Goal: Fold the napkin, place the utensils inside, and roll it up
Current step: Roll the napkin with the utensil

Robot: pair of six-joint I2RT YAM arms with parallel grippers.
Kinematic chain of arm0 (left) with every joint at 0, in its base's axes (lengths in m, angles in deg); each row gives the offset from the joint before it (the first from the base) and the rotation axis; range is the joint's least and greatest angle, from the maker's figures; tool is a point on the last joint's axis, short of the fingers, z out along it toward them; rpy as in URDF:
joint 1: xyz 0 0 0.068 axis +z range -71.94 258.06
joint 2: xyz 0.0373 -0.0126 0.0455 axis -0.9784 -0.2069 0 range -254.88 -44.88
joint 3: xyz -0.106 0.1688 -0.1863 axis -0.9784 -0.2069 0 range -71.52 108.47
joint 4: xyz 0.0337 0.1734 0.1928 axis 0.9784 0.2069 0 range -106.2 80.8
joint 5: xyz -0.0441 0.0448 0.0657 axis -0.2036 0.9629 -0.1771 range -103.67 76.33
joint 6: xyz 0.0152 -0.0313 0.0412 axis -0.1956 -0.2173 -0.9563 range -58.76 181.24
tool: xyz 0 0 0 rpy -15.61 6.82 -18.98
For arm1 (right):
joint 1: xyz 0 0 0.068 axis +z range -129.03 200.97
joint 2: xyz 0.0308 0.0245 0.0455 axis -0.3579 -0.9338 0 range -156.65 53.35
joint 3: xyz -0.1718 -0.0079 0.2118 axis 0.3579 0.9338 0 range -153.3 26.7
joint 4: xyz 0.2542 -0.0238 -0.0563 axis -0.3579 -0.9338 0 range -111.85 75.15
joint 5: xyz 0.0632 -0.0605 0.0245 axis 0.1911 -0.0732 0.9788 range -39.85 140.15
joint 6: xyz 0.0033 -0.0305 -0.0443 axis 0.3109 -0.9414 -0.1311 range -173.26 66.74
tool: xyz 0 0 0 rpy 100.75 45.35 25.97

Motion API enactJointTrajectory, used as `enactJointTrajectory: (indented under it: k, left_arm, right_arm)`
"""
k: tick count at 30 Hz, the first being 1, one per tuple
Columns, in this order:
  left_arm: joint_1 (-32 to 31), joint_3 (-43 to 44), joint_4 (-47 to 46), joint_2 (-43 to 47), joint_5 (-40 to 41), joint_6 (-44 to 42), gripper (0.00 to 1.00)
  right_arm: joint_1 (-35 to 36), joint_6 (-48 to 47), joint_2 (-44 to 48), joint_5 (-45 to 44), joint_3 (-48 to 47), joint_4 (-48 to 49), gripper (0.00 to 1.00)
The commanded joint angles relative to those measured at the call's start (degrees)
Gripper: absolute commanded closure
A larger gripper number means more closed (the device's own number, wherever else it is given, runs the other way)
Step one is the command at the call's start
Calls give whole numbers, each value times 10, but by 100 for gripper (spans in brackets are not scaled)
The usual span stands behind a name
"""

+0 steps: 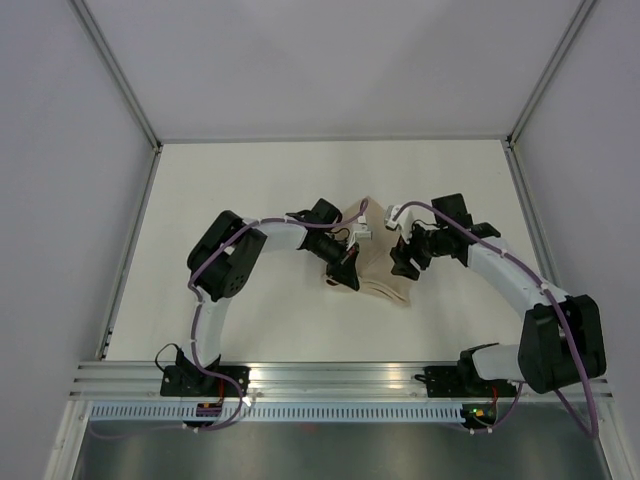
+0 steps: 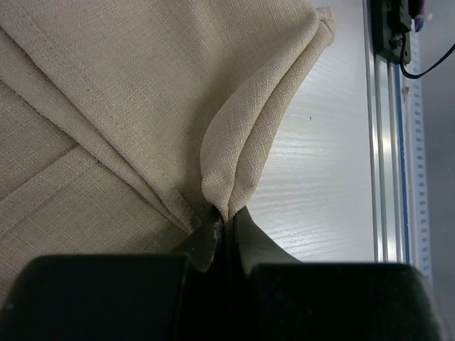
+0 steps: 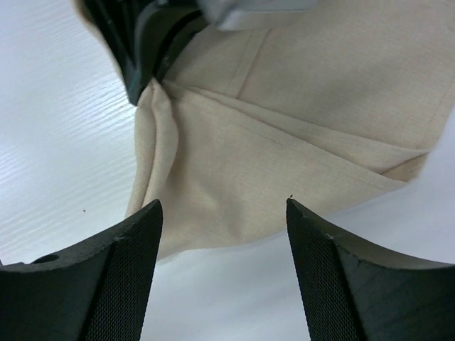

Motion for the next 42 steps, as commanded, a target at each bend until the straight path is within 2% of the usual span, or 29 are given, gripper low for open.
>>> enactJointTrajectory:
  k: [1,8,16,19,22,25,26,27,29,31,32,35,42]
  left_arm:
    - [13,7,61,-39,-15,-12,98]
    - [17,19,69,-57,-23,-9,98]
    - [17,21,69,-63,-26,-9,98]
    - [18,21,69,-61,-26,-8,98]
    - [18,20,69,-58,-25,-12,98]
    - [19,20,69,-53,-23,-13,98]
    - [19,20,70,-51,-23,-13,97]
    - [20,21,69,-48,-22,-14,96]
    - [19,16,58,-33,-10,-8,85]
    - [19,11,40,-17,-1,1,79]
    - [20,0,28,4,2,15,76]
    - [21,-22,-32,38,10,47,70]
    - [20,-45,-101,105,48,82,65]
  right_arm:
    - [38,-37,36,0,44,65,24]
    - [179,-7,62,-102,128,165,20]
    - [250,4,18,-223,161,254,20]
    - [259,4,-4,-234,161,264,22]
    - [262,4,-25,-237,163,267,27]
    - [261,3,-40,-242,162,265,38]
    - [261,1,-42,-246,161,260,48]
    - [261,-1,-44,-246,160,257,53]
    - [261,-4,-42,-247,164,249,65]
    - [261,-7,-41,-243,163,235,69]
    - [261,-8,-42,-242,160,228,74]
    - [260,-10,-52,-225,144,190,83]
    - [229,-23,-107,-140,66,67,90]
